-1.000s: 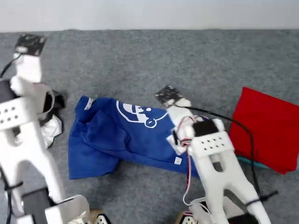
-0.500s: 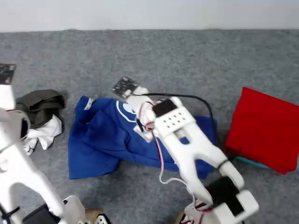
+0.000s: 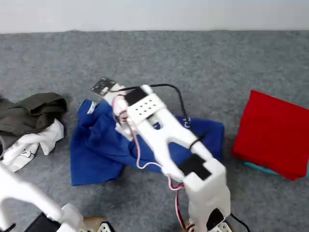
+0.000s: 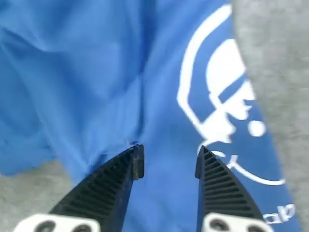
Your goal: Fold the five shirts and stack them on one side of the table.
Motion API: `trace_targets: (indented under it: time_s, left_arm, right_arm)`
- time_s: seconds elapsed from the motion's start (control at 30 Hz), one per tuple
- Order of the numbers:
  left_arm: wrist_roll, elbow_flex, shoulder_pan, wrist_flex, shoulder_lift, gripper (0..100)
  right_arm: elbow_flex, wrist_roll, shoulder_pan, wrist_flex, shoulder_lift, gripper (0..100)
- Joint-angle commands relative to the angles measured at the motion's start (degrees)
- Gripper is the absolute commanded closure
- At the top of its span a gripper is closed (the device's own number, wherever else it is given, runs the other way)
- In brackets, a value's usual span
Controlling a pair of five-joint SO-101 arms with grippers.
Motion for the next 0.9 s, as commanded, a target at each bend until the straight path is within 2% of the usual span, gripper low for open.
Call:
trace_targets:
  time_s: [0.0, 0.2, 0.6, 0.67, 0.77, 0.87]
  left_arm:
    - [-1.2, -0.1, -3.3, 1.0, -2.0, 98]
    - [-1.3, 0.0, -5.4, 1.0, -2.0, 98]
    - [-1.3, 0.0, -5.4, 1.0, -2.0, 98]
    - [-1.3, 0.0, -5.4, 1.0, -2.0, 98]
    - [-1.3, 0.0, -5.4, 0.9, -2.0, 98]
    - [-1.3, 0.0, -5.4, 0.9, -2.0, 98]
  right_arm:
    - [-10.1, -3.9, -2.1, 3.8, 3.4, 80.9]
    - [-20.1, -4.4, -3.7, 3.9, 11.1, 80.9]
    - [-36.1, -4.2, -6.9, 3.8, 27.1, 81.2]
    - [-38.4, -4.0, -7.4, 4.2, 28.8, 84.7]
    - [-43.1, 1.2, -7.8, 6.3, 29.1, 99.8]
    - [-48.6, 5.2, -8.3, 10.9, 29.0, 98.1]
